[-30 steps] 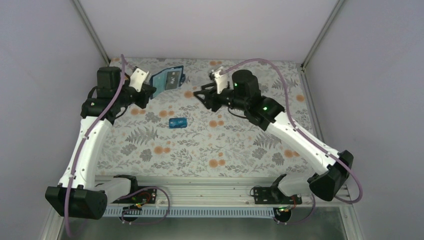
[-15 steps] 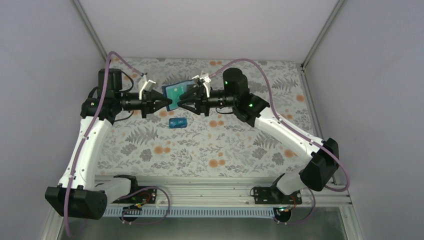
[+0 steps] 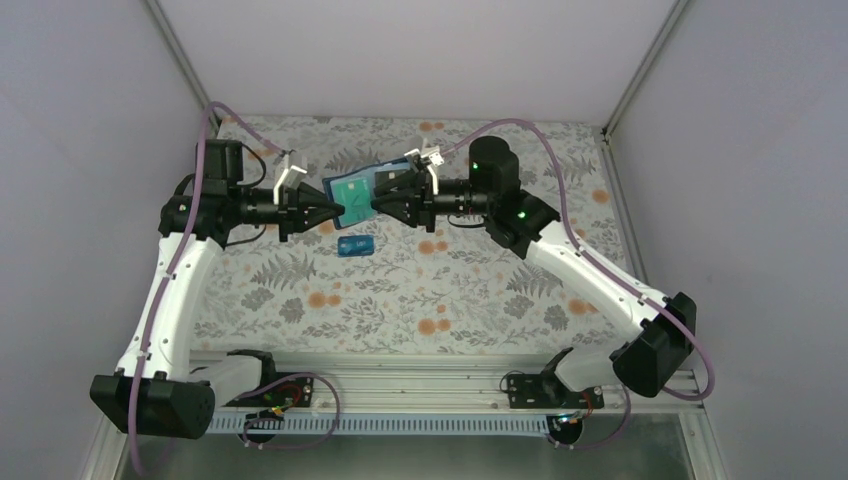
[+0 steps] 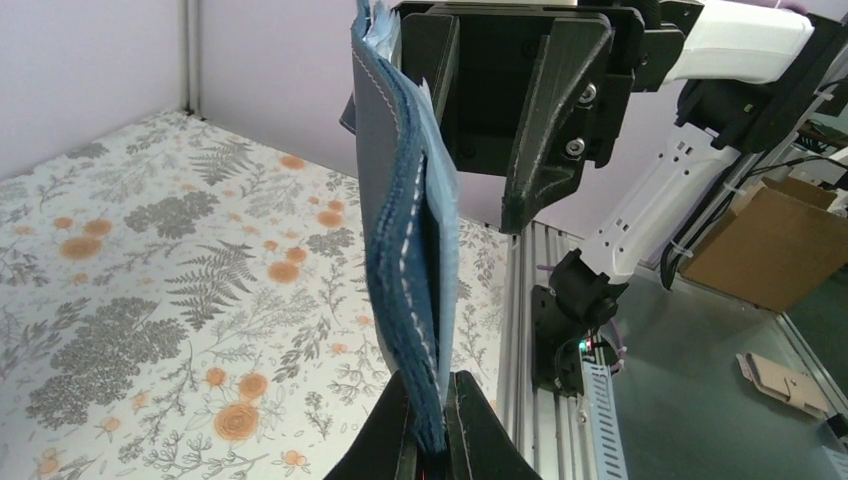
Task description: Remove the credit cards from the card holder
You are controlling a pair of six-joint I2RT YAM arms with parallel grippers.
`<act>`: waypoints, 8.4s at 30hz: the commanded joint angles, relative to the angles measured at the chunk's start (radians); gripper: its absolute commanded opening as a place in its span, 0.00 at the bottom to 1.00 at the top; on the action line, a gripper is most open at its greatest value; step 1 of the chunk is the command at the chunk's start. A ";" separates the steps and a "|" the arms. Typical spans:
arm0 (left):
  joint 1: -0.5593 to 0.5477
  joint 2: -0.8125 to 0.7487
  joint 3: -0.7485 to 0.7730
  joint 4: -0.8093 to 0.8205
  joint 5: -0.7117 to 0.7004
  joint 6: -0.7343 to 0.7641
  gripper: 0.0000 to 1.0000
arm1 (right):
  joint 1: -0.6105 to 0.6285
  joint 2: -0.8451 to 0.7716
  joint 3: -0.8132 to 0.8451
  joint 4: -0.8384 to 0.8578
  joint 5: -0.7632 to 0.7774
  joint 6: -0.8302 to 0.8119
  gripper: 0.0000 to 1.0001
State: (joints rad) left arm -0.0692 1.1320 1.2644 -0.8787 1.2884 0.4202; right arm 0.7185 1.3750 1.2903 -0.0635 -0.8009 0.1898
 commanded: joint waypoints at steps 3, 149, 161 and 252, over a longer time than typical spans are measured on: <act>0.000 -0.018 0.030 -0.019 0.101 0.061 0.02 | -0.011 0.036 0.022 0.003 -0.053 -0.024 0.24; 0.091 -0.019 -0.033 0.195 -0.249 -0.221 0.02 | -0.314 -0.141 -0.037 -0.295 -0.030 -0.068 0.04; 0.100 -0.016 -0.032 0.204 -0.357 -0.230 0.02 | -0.290 0.113 0.083 -0.662 0.374 -0.506 0.05; 0.118 -0.009 -0.063 0.236 -0.448 -0.256 0.02 | 0.343 1.053 0.899 -1.143 0.660 -0.868 0.16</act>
State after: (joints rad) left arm 0.0433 1.1339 1.2057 -0.6697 0.8204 0.1711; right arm 1.0744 2.4233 2.1574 -1.2407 -0.1528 -0.6884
